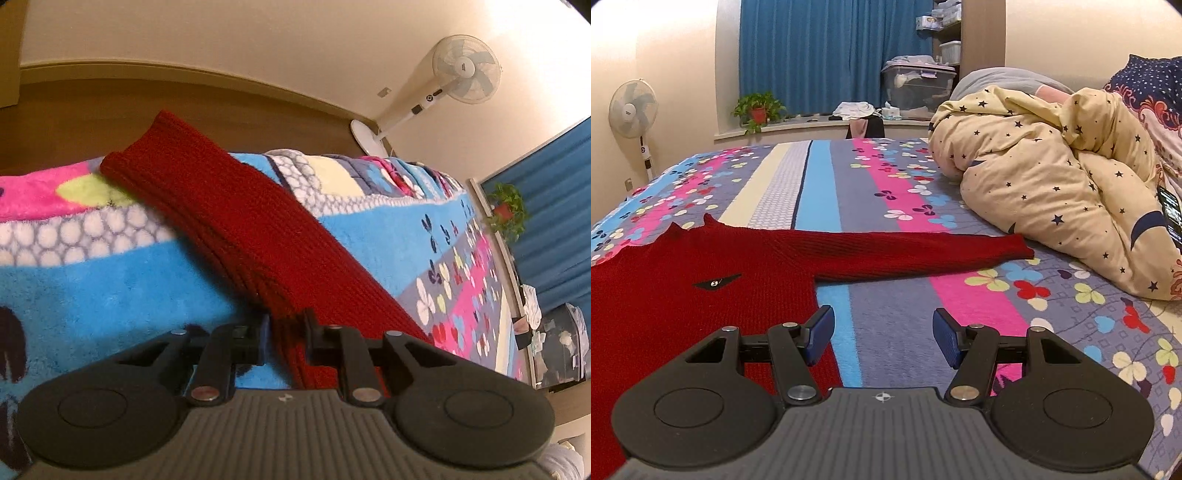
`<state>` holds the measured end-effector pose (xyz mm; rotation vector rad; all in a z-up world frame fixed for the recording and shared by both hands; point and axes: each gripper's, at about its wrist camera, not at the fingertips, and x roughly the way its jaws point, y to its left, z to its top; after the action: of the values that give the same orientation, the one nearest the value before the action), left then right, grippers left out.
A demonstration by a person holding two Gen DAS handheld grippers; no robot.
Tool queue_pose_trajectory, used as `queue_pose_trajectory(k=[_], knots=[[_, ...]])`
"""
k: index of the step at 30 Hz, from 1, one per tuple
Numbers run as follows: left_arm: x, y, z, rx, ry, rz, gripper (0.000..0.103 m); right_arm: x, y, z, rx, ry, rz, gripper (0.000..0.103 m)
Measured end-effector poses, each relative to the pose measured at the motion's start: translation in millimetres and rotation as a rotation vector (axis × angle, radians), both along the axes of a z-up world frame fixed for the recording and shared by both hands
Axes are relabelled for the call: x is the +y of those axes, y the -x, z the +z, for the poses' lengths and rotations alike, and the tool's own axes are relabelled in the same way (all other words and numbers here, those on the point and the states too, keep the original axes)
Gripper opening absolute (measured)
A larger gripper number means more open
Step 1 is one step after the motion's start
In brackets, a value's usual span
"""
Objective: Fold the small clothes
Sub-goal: 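Grasp the red sweater sleeve with the left gripper and straighten it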
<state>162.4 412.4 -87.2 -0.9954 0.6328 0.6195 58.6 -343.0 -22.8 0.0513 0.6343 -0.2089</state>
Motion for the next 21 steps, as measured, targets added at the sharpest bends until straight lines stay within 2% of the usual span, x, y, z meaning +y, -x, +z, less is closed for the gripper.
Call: queue_pose_trajectory(k=[2,3,5,7,9,14,19,21], knots=[[1,1,-1,-0.003,0.013,0.005,0.021,0,-1,-1,0.002,0.0,-0.005,0.061],[2,2,-3,0.009,0.032,0.01,0.033,0,0,-1,0.002,0.0,-0.006,0.061],[5,6,-8,0.011,0.1,0.023,0.047,1,-1,-1,0.003,0.004,-0.001,0.061],[5,9,-8,0.003,0.125,0.037,0.052,2,-1,-1,0.006,0.01,0.003,0.061],[2,10,-4,0.023,0.115,0.042,0.057,4,-2,-2,0.009,0.014,0.004,0.061],[-3,18,2,0.056,0.099,0.099,0.057,6,-3,-4,0.015,0.018,0.002,0.061],[-3,9,-2,0.047,0.06,0.043,0.059,6,-4,-4,0.021,0.021,0.002,0.061],[-2,7,-4,0.028,0.052,0.037,0.054,7,-4,-4,0.016,0.022,0.004,0.061]])
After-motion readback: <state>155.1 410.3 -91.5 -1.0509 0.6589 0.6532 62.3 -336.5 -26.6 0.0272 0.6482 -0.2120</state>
